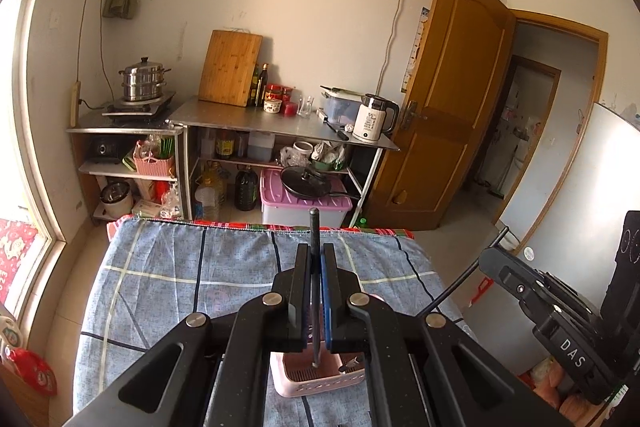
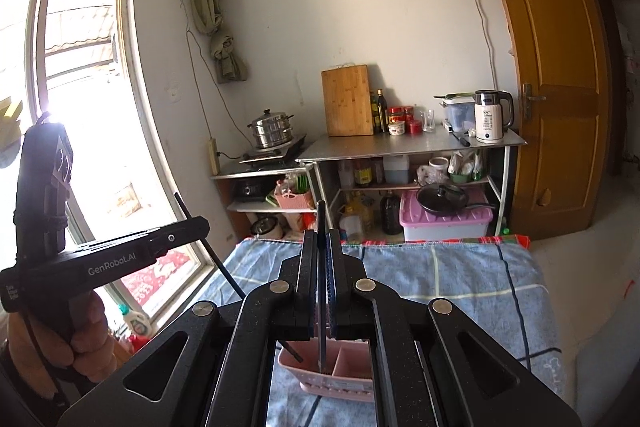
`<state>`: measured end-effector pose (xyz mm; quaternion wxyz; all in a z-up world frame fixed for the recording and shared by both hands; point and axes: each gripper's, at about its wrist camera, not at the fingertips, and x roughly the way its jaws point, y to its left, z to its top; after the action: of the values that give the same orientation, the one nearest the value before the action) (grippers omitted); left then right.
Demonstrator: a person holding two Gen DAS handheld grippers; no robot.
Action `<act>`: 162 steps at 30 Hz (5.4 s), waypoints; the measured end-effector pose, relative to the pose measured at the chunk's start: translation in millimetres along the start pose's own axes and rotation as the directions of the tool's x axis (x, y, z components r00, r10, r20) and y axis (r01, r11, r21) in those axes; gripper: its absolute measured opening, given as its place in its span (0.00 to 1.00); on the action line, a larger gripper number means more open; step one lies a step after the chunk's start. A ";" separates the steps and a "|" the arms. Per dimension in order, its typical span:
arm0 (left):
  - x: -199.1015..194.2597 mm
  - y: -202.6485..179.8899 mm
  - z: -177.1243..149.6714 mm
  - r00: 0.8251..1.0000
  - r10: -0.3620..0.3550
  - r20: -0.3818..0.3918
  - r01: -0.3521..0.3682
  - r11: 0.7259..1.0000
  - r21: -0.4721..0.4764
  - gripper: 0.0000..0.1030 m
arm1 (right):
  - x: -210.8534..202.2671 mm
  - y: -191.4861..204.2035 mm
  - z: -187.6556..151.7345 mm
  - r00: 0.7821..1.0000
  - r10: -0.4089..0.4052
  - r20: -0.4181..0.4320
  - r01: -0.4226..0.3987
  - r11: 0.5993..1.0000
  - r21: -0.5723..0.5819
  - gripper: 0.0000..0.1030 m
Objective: Organize utensils
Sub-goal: 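Lower the chopstick into the basket and open the left tool while the right tool releases its chopstick inside, then move both tools back from the basket to the chopsticks on the cloth, then close the left tool on a black chopstick while the right tool grasps another black chopstick, then carry the black chopstick in the left tool to the basket while the right tool carries its chopstick there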
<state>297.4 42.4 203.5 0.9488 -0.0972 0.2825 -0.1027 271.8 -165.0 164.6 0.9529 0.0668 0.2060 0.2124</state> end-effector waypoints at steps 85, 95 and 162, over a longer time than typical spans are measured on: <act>-15.8 10.7 -269.3 0.978 -0.021 -0.208 0.020 1.000 -0.009 0.29 | -53.7 -37.7 -214.1 0.952 -0.023 -0.305 0.055 0.994 0.097 0.11; 43.8 15.6 -274.9 0.955 -0.013 -0.297 0.014 1.000 0.002 0.29 | -11.2 -47.2 -228.4 0.918 -0.038 -0.394 0.077 0.994 0.083 0.11; 8.9 -13.8 -166.5 0.991 -0.023 -0.132 0.033 0.997 0.072 0.03 | -21.8 -37.6 -133.8 0.973 -0.076 -0.218 0.086 0.996 0.038 0.04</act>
<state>210.2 5.9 65.5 0.9297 -0.0588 0.3387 -0.1325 211.7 -203.0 43.2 0.9308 0.0574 0.3161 0.1744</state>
